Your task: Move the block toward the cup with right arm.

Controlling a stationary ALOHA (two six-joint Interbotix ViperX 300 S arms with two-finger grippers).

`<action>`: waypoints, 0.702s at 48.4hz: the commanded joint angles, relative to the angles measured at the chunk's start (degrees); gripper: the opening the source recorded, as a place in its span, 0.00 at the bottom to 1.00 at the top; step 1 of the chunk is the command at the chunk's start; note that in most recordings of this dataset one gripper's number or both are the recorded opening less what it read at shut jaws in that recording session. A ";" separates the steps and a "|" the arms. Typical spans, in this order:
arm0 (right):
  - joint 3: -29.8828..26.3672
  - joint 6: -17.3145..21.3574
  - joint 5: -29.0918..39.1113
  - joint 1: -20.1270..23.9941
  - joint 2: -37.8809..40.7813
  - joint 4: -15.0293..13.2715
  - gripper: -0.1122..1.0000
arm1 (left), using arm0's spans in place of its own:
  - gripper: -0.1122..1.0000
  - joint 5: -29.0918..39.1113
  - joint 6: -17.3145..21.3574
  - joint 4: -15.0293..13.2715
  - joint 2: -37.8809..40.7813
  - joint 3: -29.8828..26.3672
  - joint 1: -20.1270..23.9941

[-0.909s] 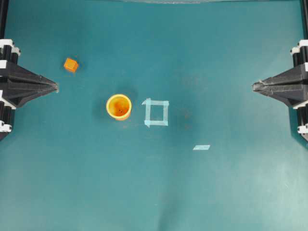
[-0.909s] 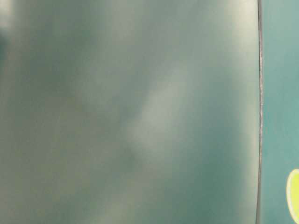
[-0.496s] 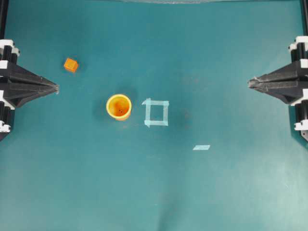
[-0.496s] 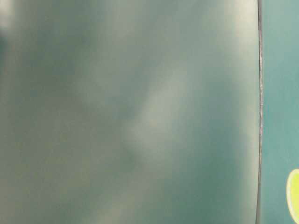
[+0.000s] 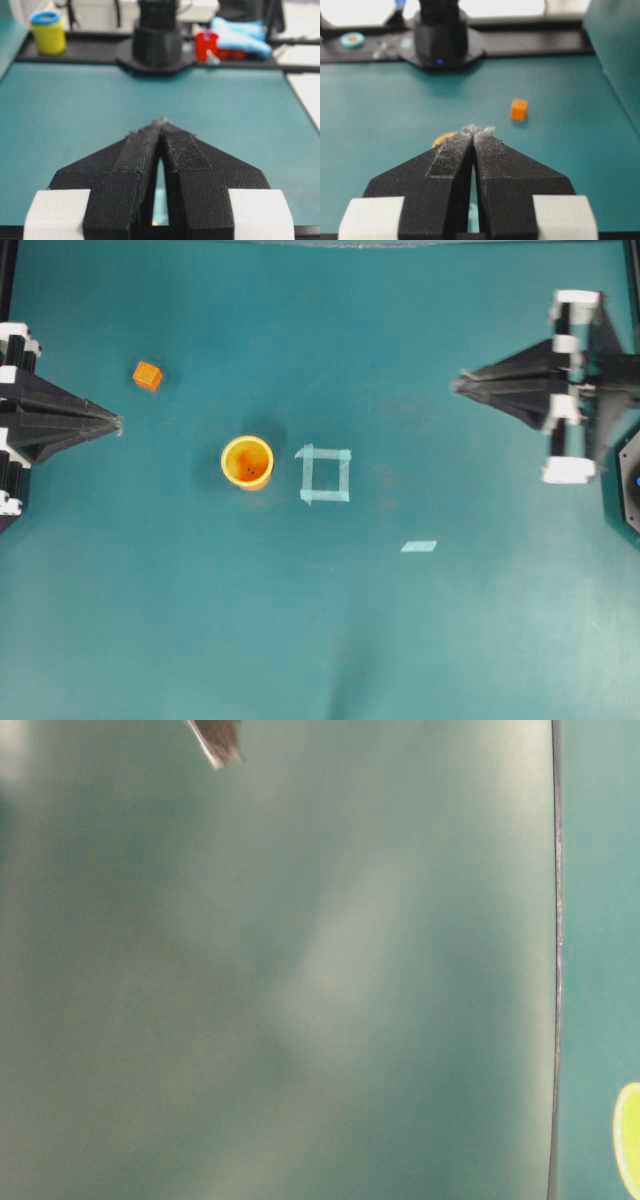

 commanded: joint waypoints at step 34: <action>-29.44 0.26 8.09 -0.09 31.99 0.18 0.58 | 0.11 -0.18 -0.09 0.09 0.44 -1.49 0.09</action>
